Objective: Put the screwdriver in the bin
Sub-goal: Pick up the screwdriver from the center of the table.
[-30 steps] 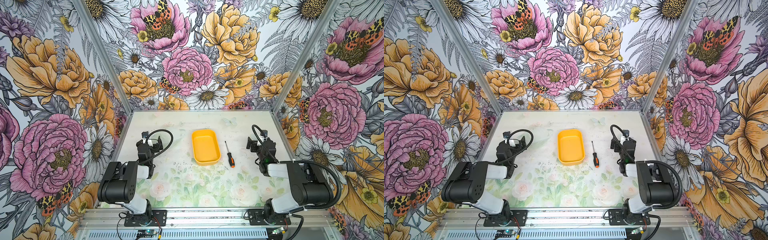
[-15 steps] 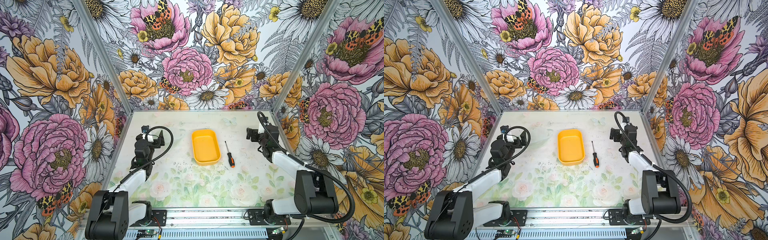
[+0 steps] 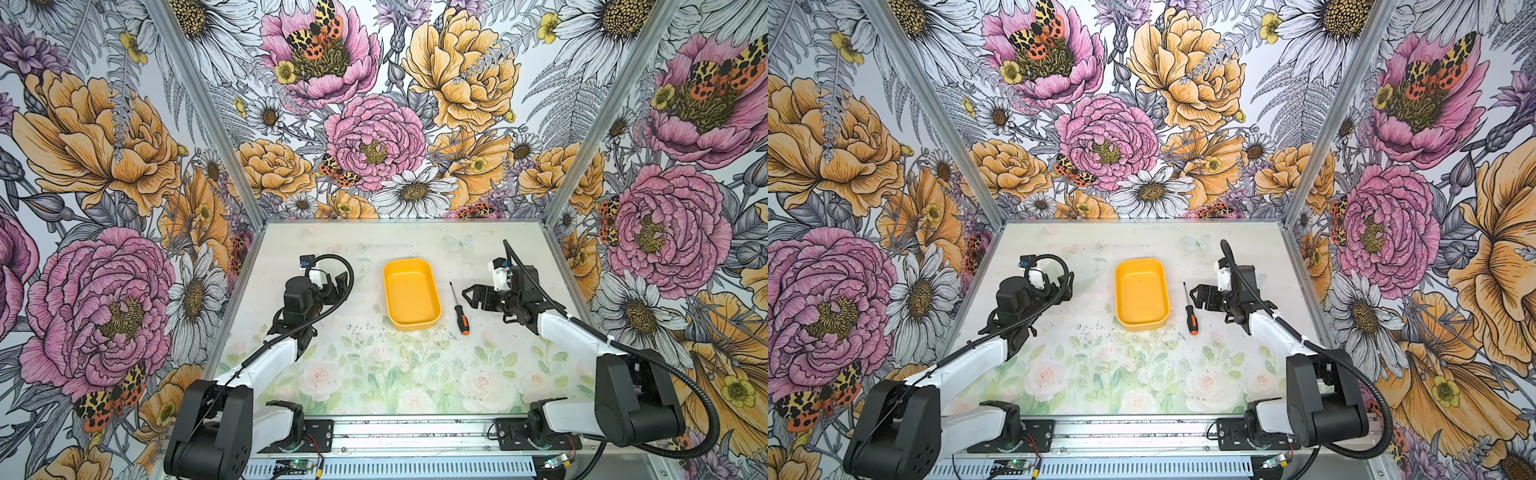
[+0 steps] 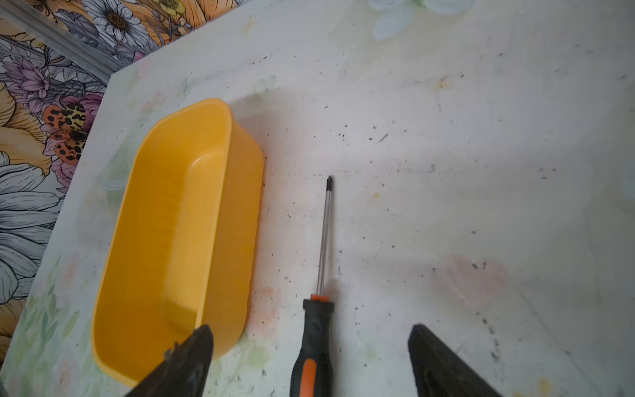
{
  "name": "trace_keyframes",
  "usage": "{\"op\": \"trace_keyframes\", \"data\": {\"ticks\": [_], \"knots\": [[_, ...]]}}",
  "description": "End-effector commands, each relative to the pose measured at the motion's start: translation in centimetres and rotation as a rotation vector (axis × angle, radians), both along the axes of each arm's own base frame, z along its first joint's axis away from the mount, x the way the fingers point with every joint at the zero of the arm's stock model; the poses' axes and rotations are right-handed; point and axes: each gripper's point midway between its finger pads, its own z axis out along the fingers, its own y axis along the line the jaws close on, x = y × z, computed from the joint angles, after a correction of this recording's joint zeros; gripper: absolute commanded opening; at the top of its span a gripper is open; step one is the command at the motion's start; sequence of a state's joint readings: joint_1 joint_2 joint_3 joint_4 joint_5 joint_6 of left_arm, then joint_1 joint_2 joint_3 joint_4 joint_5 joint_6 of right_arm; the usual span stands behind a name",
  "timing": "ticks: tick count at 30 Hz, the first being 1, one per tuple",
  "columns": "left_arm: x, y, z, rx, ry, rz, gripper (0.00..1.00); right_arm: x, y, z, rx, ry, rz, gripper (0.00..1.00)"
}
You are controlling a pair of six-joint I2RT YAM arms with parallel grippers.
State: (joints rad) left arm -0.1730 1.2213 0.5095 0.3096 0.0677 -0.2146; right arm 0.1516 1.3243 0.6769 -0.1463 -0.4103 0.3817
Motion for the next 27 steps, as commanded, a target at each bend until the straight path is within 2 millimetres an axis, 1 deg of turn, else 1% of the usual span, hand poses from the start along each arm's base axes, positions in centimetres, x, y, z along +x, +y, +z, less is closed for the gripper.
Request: {"op": "trace_keyframes", "data": {"ticks": [1, 3, 6, 9, 14, 21, 27], "knots": [[0.5, -1.9, -0.3, -0.097, 0.072, -0.059, 0.99, -1.9, 1.5, -0.2, 0.037, 0.059, 0.004, 0.88], [0.9, -2.7, -0.9, -0.118, 0.111, -0.08, 0.99, -2.9, 1.8, -1.1, 0.002, 0.093, 0.004, 0.87], [1.1, -3.4, -1.7, -0.12, 0.152, -0.095, 0.99, -3.7, 2.0, -1.9, -0.029, 0.123, 0.005, 0.85], [1.1, -3.9, -2.0, -0.113, 0.16, -0.096, 0.99, -4.1, 1.8, -2.8, -0.061, 0.145, -0.017, 0.84], [0.9, -4.0, -2.0, -0.097, 0.162, -0.089, 0.99, -3.9, 1.0, -4.0, -0.117, 0.172, -0.056, 0.84], [0.4, -3.6, -2.3, -0.083, 0.194, -0.071, 0.99, -3.4, 1.6, -5.1, -0.163, 0.211, -0.036, 0.76], [0.1, -3.6, -2.2, -0.089, 0.195, -0.075, 0.99, -3.2, 2.2, -6.4, -0.212, 0.244, -0.024, 0.74]]}}
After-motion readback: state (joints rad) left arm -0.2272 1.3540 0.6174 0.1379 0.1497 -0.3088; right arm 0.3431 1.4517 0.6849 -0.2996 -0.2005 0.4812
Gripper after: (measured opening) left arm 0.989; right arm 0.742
